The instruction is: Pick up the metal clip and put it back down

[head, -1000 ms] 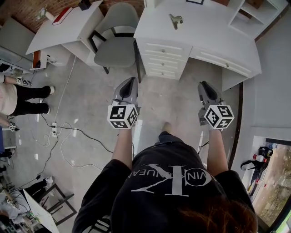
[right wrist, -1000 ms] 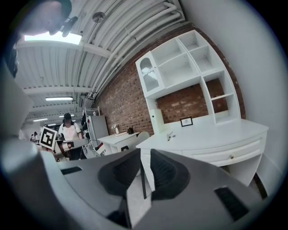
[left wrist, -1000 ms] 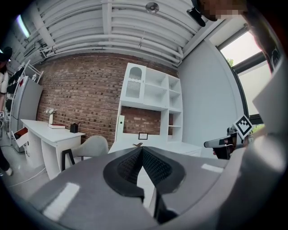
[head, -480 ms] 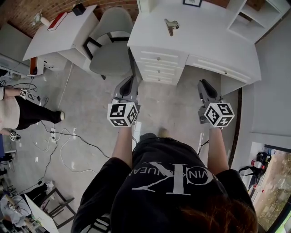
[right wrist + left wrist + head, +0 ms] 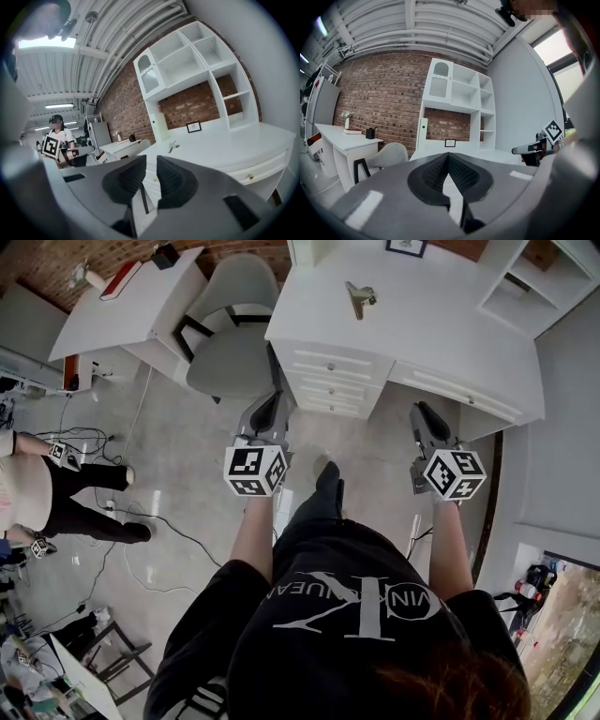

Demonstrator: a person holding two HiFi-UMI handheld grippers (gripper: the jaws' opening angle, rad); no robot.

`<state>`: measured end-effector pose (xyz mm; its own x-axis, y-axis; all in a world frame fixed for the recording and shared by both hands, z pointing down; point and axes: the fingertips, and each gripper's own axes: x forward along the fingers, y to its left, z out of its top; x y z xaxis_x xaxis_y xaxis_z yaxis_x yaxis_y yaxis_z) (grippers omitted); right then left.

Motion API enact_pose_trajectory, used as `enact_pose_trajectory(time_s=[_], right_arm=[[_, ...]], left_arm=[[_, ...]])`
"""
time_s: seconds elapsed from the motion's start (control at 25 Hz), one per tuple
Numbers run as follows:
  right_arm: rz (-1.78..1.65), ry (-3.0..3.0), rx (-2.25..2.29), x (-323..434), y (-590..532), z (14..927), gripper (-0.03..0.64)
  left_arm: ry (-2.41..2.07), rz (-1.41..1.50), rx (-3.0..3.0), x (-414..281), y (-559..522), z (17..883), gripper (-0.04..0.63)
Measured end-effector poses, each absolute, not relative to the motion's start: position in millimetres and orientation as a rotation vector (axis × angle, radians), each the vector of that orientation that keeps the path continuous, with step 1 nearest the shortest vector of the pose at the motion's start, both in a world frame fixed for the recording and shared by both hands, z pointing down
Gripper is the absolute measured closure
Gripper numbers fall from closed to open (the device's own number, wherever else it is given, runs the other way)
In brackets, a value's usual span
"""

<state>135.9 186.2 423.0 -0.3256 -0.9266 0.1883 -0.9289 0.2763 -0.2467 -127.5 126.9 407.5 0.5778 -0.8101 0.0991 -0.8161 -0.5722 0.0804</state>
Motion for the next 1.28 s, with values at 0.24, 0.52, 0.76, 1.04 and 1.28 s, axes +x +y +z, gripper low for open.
enact_pose_trajectory(time_s=[0.24,0.52,0.76,1.04,1.28], right_arm=[[0.505,-2.508,1.8,140,149,424,0.589],[0.515,-2.51,1.784,140,103,424,0.589],[0.527,-2.503,1.783,141,64,424,0.589],[0.576,-2.491,1.806,145,22,428,0.589],[0.61,-2.467,1.838,152,-12,434,0.589]], left_arm=[[-1.394,0.073,2.683,-120,92,407,0.584],[-1.388,0.064,2.69,-116,48,403,0.584],[-1.378,0.067,2.697,-112,8,402,0.584],[-1.33,0.086,2.709,-101,-34,408,0.584],[-1.286,0.095,2.716,-92,-70,415,0.584]])
